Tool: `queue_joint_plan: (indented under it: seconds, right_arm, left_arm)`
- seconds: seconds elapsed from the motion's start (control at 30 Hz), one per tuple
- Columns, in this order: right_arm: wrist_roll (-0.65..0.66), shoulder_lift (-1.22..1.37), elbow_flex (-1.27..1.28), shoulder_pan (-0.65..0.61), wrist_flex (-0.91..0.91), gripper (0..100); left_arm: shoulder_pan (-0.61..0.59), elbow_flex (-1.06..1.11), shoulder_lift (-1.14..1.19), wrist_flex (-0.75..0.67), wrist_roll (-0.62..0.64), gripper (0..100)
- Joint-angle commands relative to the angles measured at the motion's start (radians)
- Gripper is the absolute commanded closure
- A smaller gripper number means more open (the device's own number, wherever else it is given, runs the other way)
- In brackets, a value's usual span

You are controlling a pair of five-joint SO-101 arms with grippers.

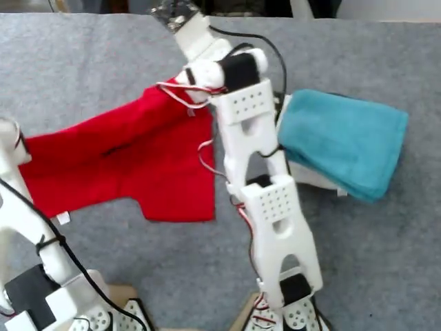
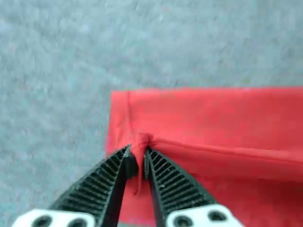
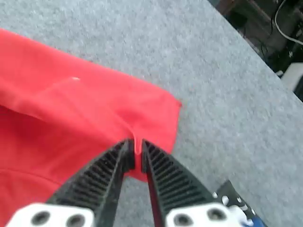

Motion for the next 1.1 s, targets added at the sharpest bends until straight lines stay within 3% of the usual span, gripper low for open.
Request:
queue_joint_plan:
  seconds: [0.0, 0.2, 1.07]
  right_arm:
    - [0.058, -0.142, 0.179, -0.078, 0.008, 98.5]
    - [0.075, -0.295, 0.496, -0.092, -0.008, 98.5]
    - [0.18, -0.564, 1.118, -0.117, -0.044, 98.5]
  left_arm:
    - [-0.062, 0.064, -0.043, 0.005, -0.084, 97]
    - [-0.124, 0.124, -0.034, 0.003, -0.167, 97]
    - [-0.194, 0.231, -0.035, 0.003, -0.396, 97]
